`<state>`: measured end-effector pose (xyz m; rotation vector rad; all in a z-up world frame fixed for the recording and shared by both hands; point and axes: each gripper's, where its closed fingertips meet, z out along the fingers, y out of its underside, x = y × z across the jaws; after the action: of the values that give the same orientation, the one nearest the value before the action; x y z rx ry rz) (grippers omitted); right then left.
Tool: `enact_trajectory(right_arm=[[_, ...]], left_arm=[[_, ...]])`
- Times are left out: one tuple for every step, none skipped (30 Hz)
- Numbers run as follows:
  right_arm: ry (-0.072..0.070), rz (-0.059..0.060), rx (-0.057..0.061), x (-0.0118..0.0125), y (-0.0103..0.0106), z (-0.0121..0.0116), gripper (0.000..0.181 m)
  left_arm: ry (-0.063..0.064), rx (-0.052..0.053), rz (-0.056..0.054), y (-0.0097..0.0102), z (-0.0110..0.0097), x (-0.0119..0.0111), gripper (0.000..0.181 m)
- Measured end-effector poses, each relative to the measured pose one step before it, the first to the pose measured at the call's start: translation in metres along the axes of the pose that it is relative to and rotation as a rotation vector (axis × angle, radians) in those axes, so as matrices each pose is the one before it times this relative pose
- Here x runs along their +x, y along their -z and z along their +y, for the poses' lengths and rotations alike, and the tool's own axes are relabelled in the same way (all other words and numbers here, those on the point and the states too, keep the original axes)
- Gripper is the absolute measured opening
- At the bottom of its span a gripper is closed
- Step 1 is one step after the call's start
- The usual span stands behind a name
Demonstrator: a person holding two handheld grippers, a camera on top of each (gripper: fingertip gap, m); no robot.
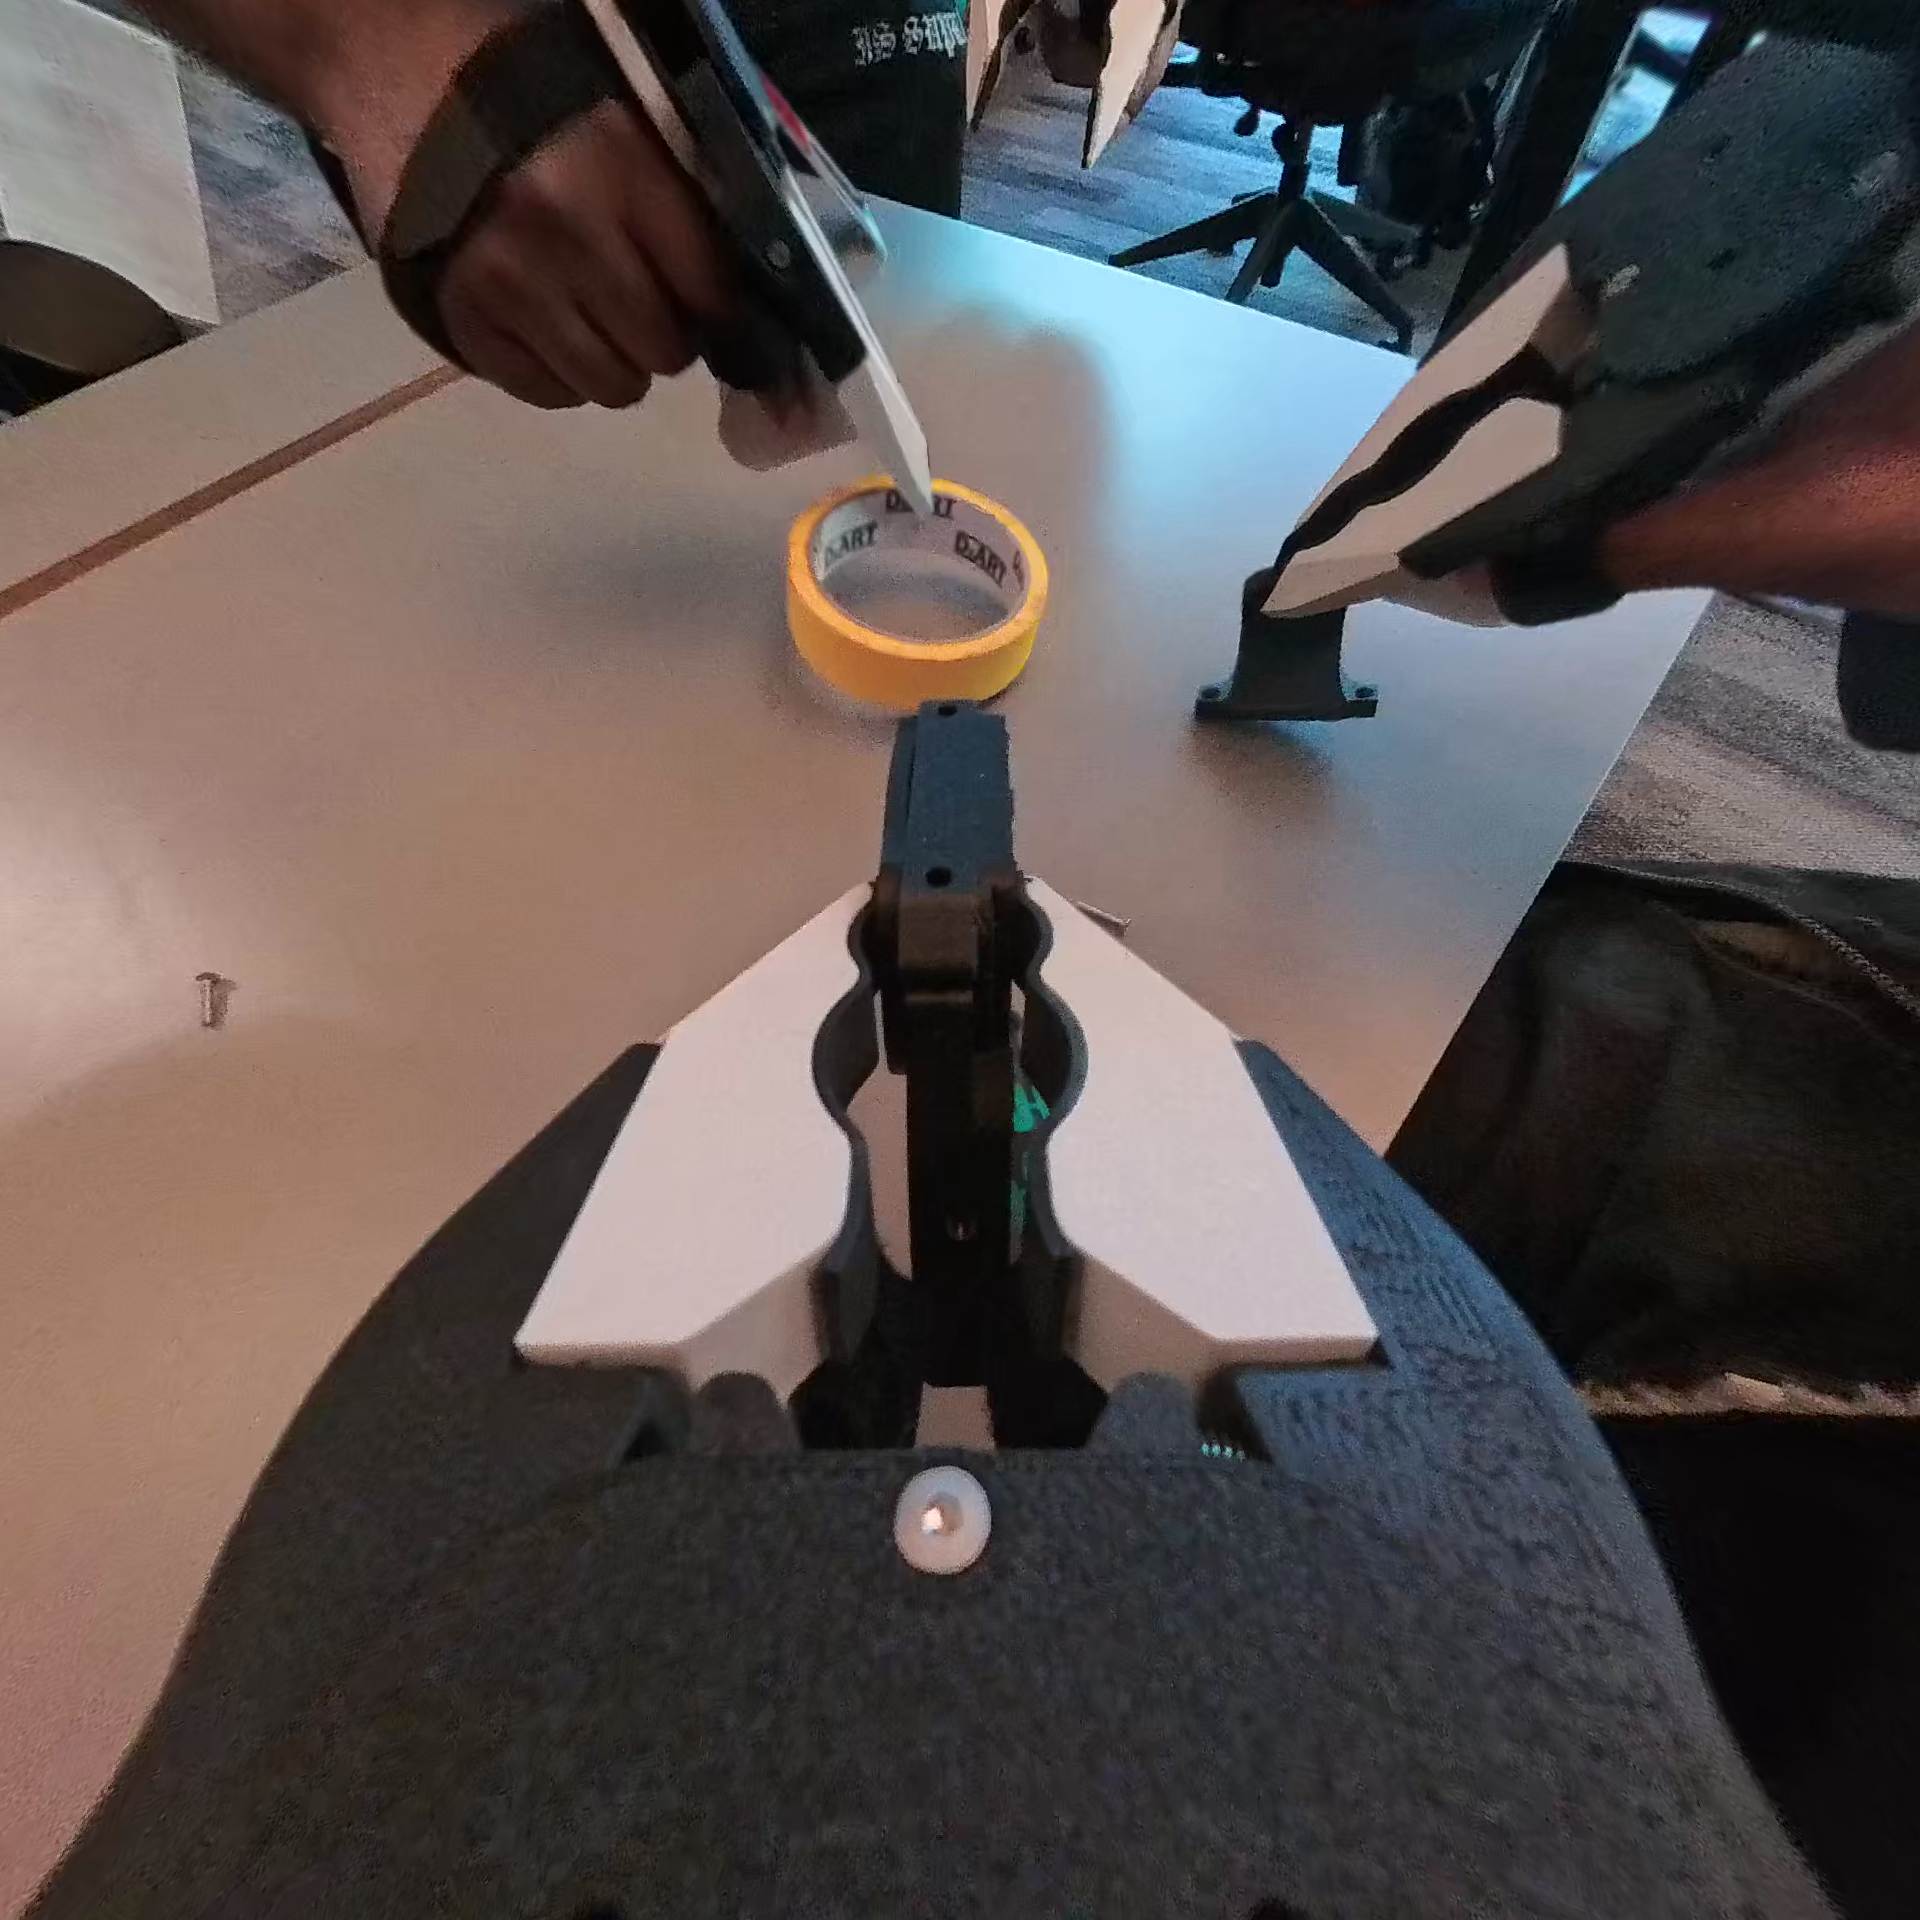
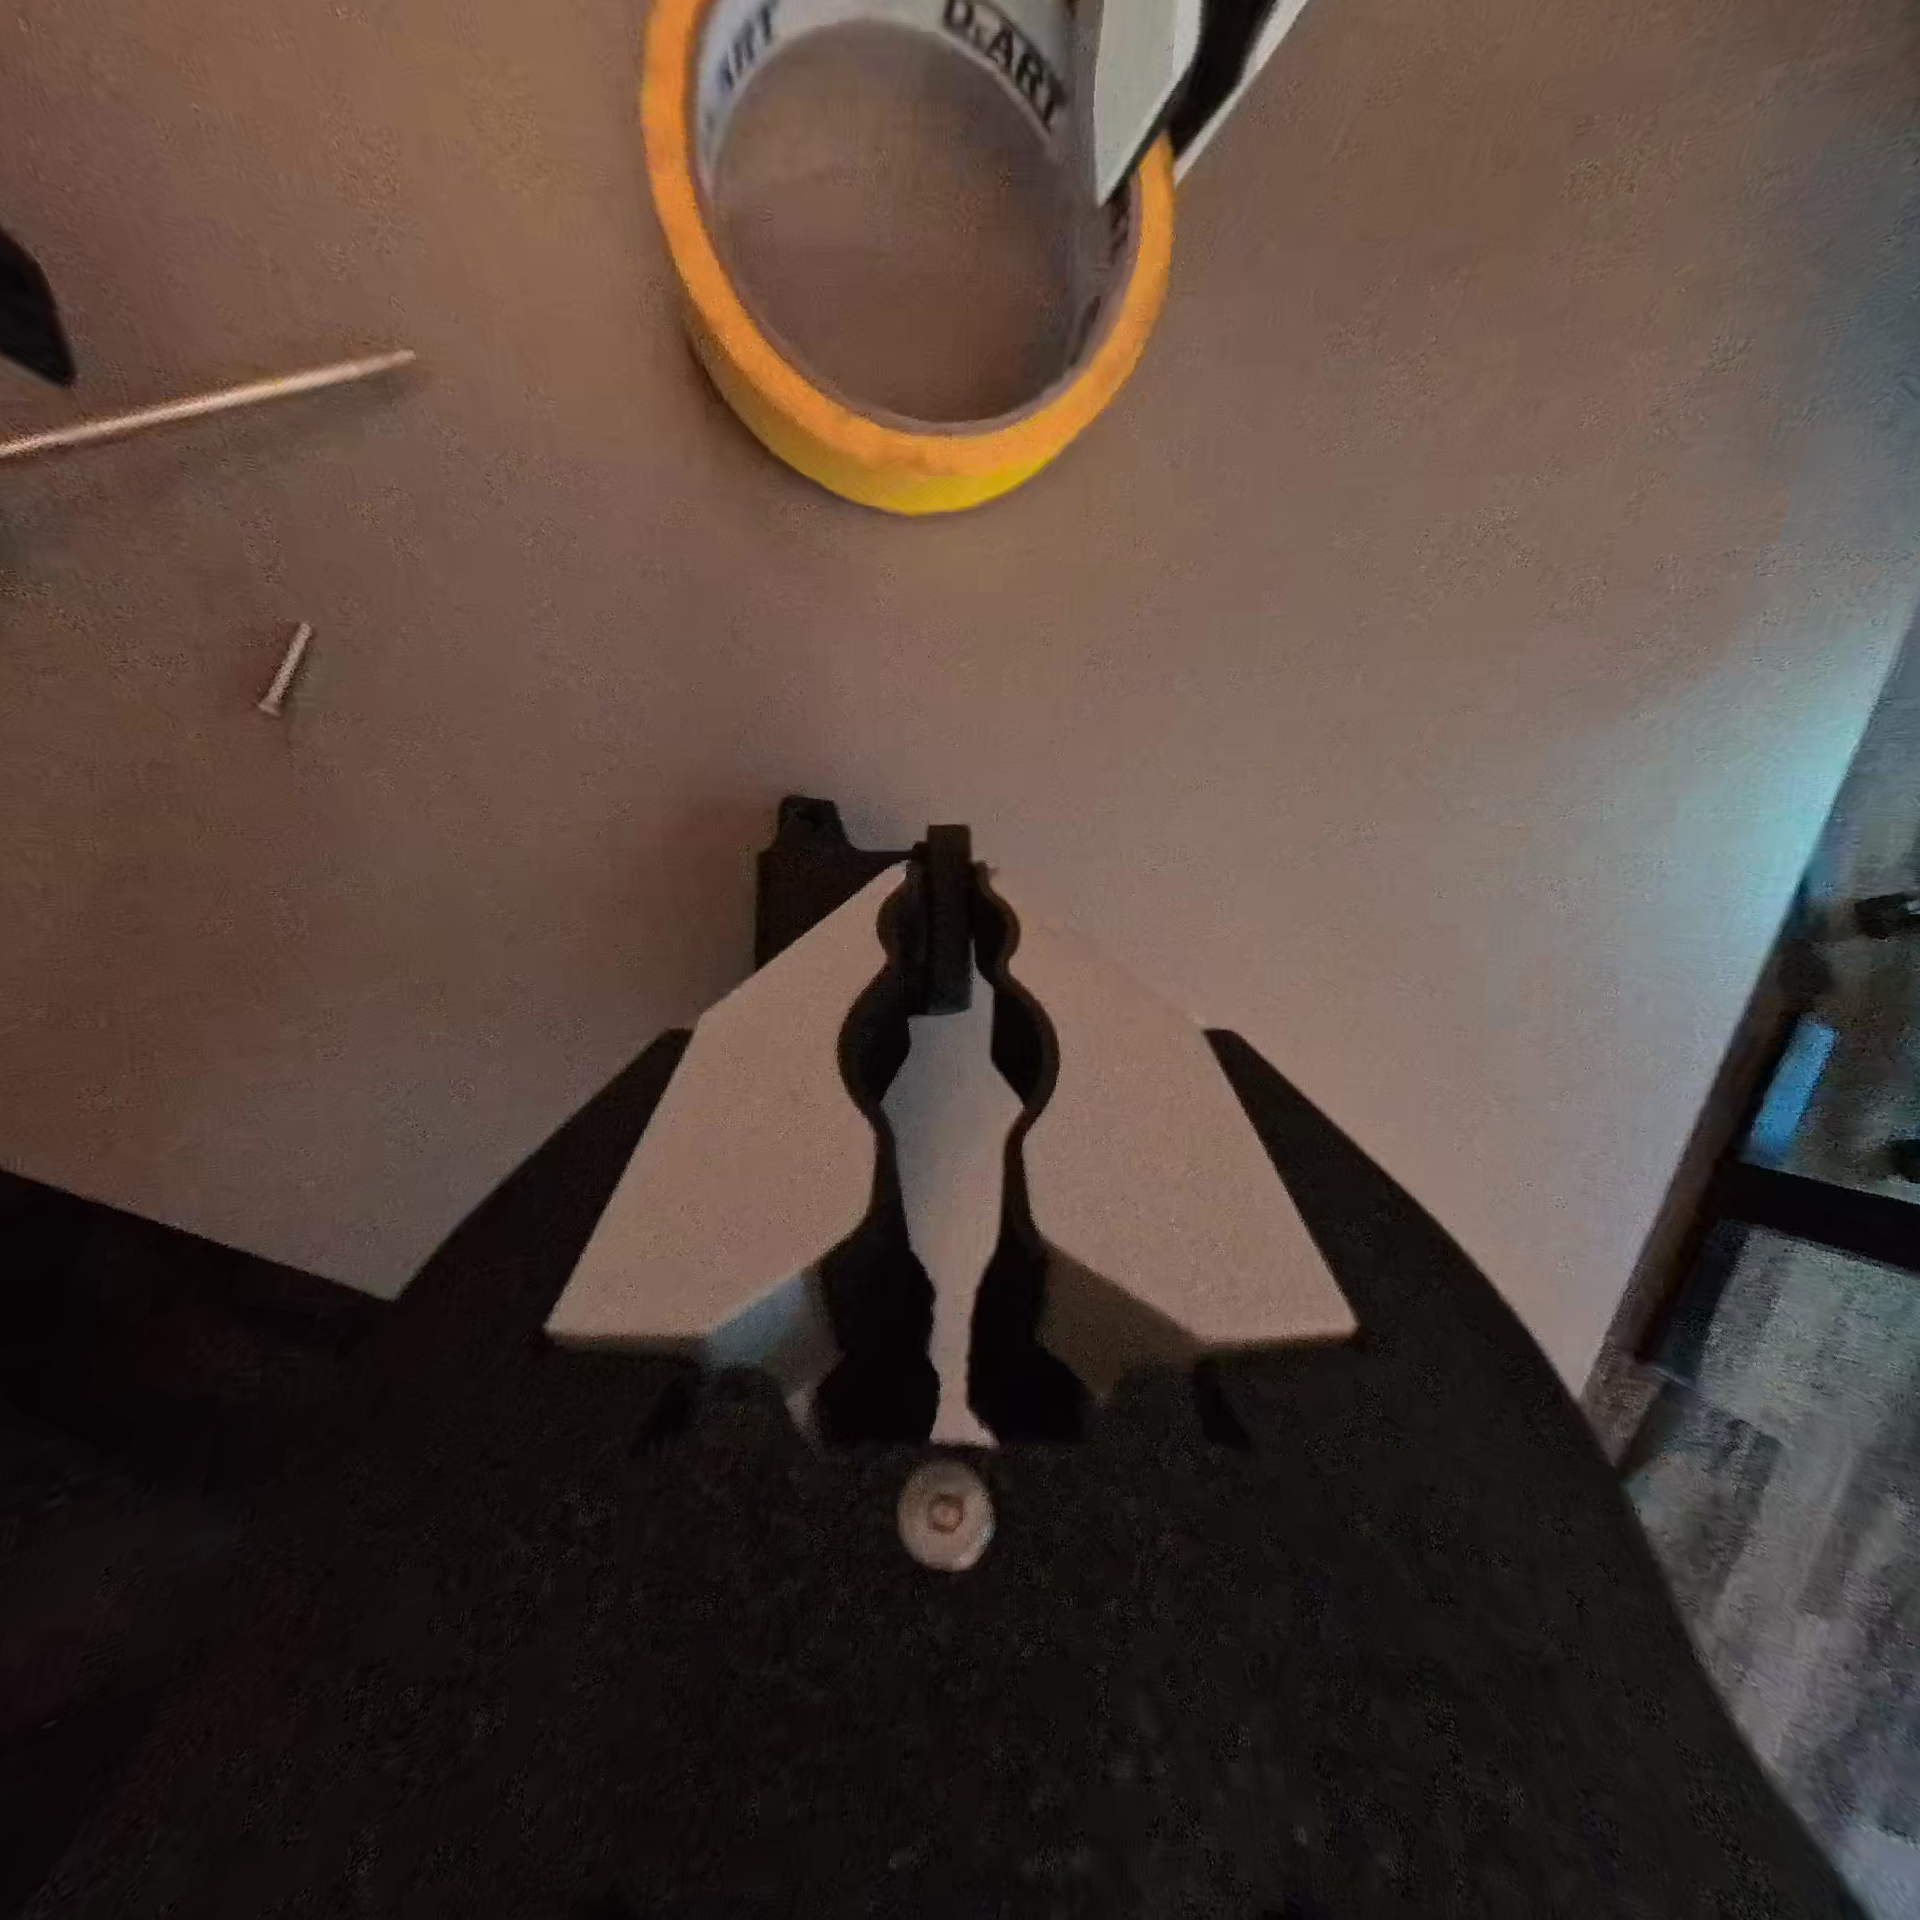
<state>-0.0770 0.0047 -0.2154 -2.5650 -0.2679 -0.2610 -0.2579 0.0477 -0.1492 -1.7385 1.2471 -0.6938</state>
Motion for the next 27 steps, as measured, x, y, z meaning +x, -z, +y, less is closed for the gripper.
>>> enact_trajectory(right_arm=[[0.0242,0.0361,0.0132,0.00118,0.00018,0.00085,0.007],[0.0260,0.0298,0.0110,0.00058,0.00163,0.00250,0.007],[0.0293,0.0346,0.0113,0.00073,0.00245,0.00258,0.007],[0.0279,0.0374,0.0120,-0.00004,0.00176,0.00186,0.007],[0.0248,0.0322,0.0108,0.00012,0.00205,0.00321,0.007],[0.0133,0.0312,0.0145,0.00046,0.00220,0.00254,0.007],[-0.0004,0.0129,0.0056,-0.00090,0.00202,0.00316,0.007],[-0.0122,-0.0095,-0.0050,-0.00097,0.00128,0.00274,0.008],[-0.0250,-0.0289,0.0043,-0.00332,0.00292,0.00290,0.008],[-0.0396,-0.0428,0.0099,-0.00407,0.00268,0.00141,0.008],[-0.0439,-0.0583,0.0032,-0.00579,0.00256,0.00257,0.011],[-0.0524,-0.0666,-0.0014,-0.00661,0.00124,0.00236,0.016],[-0.0521,-0.0851,0.0074,-0.00822,0.00086,0.00120,0.021],[-0.0475,-0.0834,0.0189,-0.00634,0.00059,-0.00059,0.024],[-0.0265,-0.0831,0.0109,-0.00535,0.00074,0.00194,0.029],[-0.0063,-0.0844,-0.0063,-0.00478,-0.00015,0.00405,0.036],[0.0030,-0.0844,-0.0216,-0.00446,-0.00079,0.00688,0.036],[0.0099,-0.0810,-0.0128,-0.00440,-0.00010,0.00545,0.037],[0.0018,-0.0621,0.0036,-0.00271,0.00202,0.00248,0.037],[-0.0125,-0.0487,0.0210,-0.00321,0.00427,0.00001,0.035],[-0.0114,-0.0465,0.0238,-0.00357,0.00489,-0.00177,0.035],[0.0030,-0.0264,0.0225,-0.00072,0.00446,-0.00183,0.037],[0.0178,-0.0094,0.0150,0.00132,0.00408,-0.00054,0.042],[0.0315,-0.0253,0.0008,-0.00097,0.00170,0.00146,0.048],[0.0406,-0.0180,-0.0083,0.00076,0.00039,0.00194,0.052],[0.0660,-0.0052,-0.0064,0.00255,-0.00111,0.00223,0.056],[0.0855,-0.0105,-0.0065,0.00133,-0.00338,0.00267,0.059]], left_arm=[[0.0080,-0.0030,0.0057,-0.00114,0.00066,0.00019,0.022],[0.0146,0.0030,0.0090,-0.00091,0.00051,0.00036,0.022],[0.0136,-0.0001,0.0094,-0.00053,0.00099,0.00049,0.022],[0.0103,-0.0068,0.0040,-0.00017,0.00139,-0.00029,0.022],[0.0038,-0.0022,-0.0036,0.00003,0.00068,-0.00123,0.022],[0.0023,0.0006,-0.0037,0.00008,-0.00014,-0.00102,0.022],[0.0036,0.0032,-0.0011,-0.00048,-0.00037,-0.00068,0.022],[0.0050,-0.0024,0.0051,-0.00085,0.00056,0.00038,0.022],[0.0045,-0.0066,0.0024,-0.00087,0.00143,0.00013,0.022],[-0.0003,-0.0048,0.0014,-0.00034,0.00143,0.00013,0.022],[-0.0006,-0.0072,0.0024,-0.00026,0.00149,0.00055,0.022],[-0.0008,-0.0056,0.0036,-0.00034,0.00094,0.00064,0.022],[-0.0009,-0.0035,0.0051,-0.00052,0.00051,0.00088,0.022],[0.0001,-0.0022,0.0033,-0.00065,0.00030,0.00060,0.022],[0.0000,0.0022,0.0011,-0.00049,-0.00015,0.00043,0.022],[0.0007,0.0035,0.0048,-0.00058,-0.00033,0.00100,0.022],[0.0014,-0.0006,0.0088,-0.00069,0.00037,0.00170,0.022],[-0.0003,-0.0040,0.0060,-0.00060,0.00065,0.00146,0.022],[-0.0059,-0.0017,-0.0011,-0.00013,0.00017,0.00090,0.022],[-0.0103,-0.0009,-0.0028,0.00015,-0.00021,0.00083,0.022],[-0.0106,-0.0023,-0.0010,0.00025,-0.00039,0.00081,0.022],[-0.0104,0.0005,-0.0013,0.00043,-0.00081,0.00077,0.022],[-0.0070,0.0049,-0.0034,0.00046,-0.00125,0.00028,0.022],[-0.0003,0.0052,0.0011,0.00010,-0.00104,0.00058,0.022],[0.0033,0.0009,0.0089,-0.00051,-0.00016,0.00150,0.022],[0.0022,-0.0031,0.0090,-0.00060,0.00077,0.00168,0.022],[-0.0003,-0.0044,0.0037,-0.00032,0.00130,0.00117,0.022]])
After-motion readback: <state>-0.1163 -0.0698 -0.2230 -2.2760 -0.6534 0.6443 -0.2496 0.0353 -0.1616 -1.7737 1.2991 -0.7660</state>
